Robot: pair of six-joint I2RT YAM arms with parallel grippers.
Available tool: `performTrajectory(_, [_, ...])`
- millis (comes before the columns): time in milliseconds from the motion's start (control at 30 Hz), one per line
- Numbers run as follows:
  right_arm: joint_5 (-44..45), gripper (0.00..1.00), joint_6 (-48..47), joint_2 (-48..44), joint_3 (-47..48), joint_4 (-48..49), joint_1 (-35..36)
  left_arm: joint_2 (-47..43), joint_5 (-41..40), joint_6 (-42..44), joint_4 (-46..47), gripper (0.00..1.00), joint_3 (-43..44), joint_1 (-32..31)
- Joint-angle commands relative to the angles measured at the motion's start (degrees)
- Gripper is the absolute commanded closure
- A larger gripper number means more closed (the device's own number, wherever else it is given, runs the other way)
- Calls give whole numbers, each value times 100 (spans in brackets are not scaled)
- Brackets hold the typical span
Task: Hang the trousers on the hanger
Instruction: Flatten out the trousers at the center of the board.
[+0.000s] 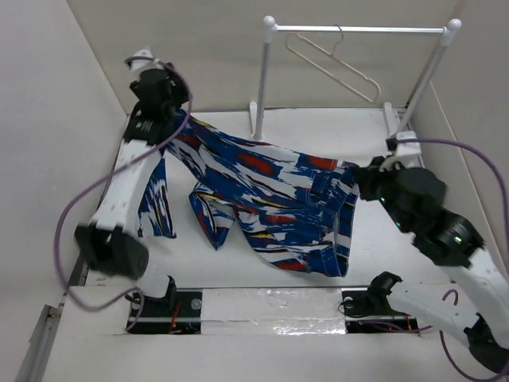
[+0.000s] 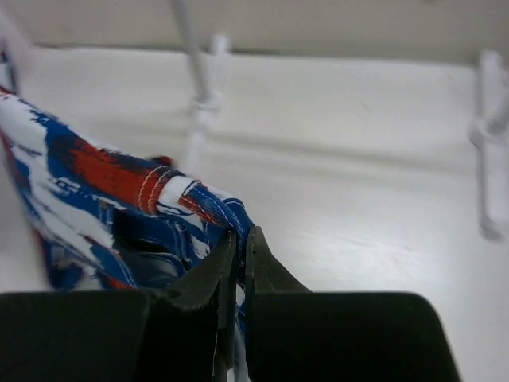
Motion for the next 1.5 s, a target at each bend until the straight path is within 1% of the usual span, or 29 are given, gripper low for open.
performTrajectory(0, [670,100,126,543,-461,817,-1449,1431,325,119,-407,34,578,-140])
performTrajectory(33, [103,100,169,684,-689,931,-1901,1886,99,59,-618,29,825,-202])
performTrajectory(67, [-216,100,144,824,-874,1480,-2323,1986,18,14,-942,26,1105,-202])
performTrajectory(100, [-559,100,83,1078,-1041,1694,-2710,2005,-9,-3,-988,24,1100,-376])
performTrajectory(133, [-919,100,134,1211,-1199,1862,-3349,1761,-131,-12,-980,24,969,-500])
performTrajectory(167, [-1079,100,170,1352,-1253,2185,-3591,1524,-245,-82,-850,25,463,-640])
performTrajectory(200, [-1229,100,231,1640,-1227,2232,-3793,1243,-377,-152,-753,25,119,-1016])
performTrajectory(233, [-1378,100,275,1782,-1175,2250,-4021,561,-613,-214,-621,26,-337,-1255])
performTrajectory(267, [-1397,100,293,1897,-1087,2389,-4085,189,-737,-284,-324,27,-1334,-1492])
performTrajectory(300, [-1467,100,258,2011,-1052,2469,-4146,-128,-860,-598,-234,30,-1805,-1703])
performTrajectory(333, [-1694,100,266,2195,-999,2479,-4216,-757,-948,-819,-155,31,-2349,-2071])
performTrajectory(367, [-1748,100,275,2275,-903,2496,-4278,-1042,-923,-969,38,33,-3338,-2188])
performTrajectory(433, [-1749,100,197,2442,-884,2592,-4279,-1630,-810,-1566,-39,34,-4126,-2259])
performTrajectory(467, [-1740,100,170,2504,-876,2637,-4400,-1799,-730,-1733,-144,34,-4756,-2259])
performTrajectory(600, [-1984,100,205,2785,-841,2786,-4752,-2913,-178,-2340,-312,31,-5938,-2259])
performTrajectory(700, [-2232,100,240,2786,-805,2795,-4806,-3233,-385,-2569,-487,31,-6090,-2259])
performTrajectory(733, [-2363,100,249,2760,-849,2821,-4806,-3268,-1057,-2744,-601,31,-6116,-2259])
performTrajectory(767, [-2408,100,249,2725,-893,2874,-4806,-3251,-1377,-3329,-741,30,-6212,-2259])
performTrajectory(833, [-2478,100,249,2567,-1103,2979,-4753,-3129,-1887,-3650,-664,31,-6239,-2189])
performTrajectory(900, [-2478,100,240,2418,-1227,3103,-4753,-2971,-2336,-4334,-803,33,-6231,-2128])
performTrajectory(933, [-2496,100,231,2382,-1253,3077,-4753,-2805,-2399,-4484,-848,33,-6239,-1797])
performTrajectory(1000, [-2575,100,231,2320,-1324,3076,-4753,-2645,-2146,-4556,-726,35,-6309,-1321])
performTrajectory(1033, [-2610,100,231,2294,-1341,3103,-4753,-2549,-1910,-4608,-699,35,-6362,-927])
performTrajectory(1133, [-2672,100,258,2302,-1368,3164,-4753,-2521,-1207,-4460,-453,36,-6555,-423])
performTrajectory(1200, [-2715,100,249,2337,-1359,3191,-4823,-2513,-1282,-4599,-829,38,-6538,-361])
performTrajectory(1233, [-2881,100,249,2338,-1376,3199,-4824,-2495,-1492,-4913,-1048,39,-6503,-361])
performTrajectory(1300, [-3058,100,258,2355,-1412,3252,-4885,-2451,-1547,-5057,-1462,38,-6451,-361])
performTrajectory(1367, [-3216,100,302,2346,-1464,3348,-4937,-2329,-1320,-5268,-1743,35,-6380,-361])
performTrajectory(1467, [-3444,100,293,2329,-1605,3532,-4991,-2311,-1099,-5452,-1999,34,-6292,-361])
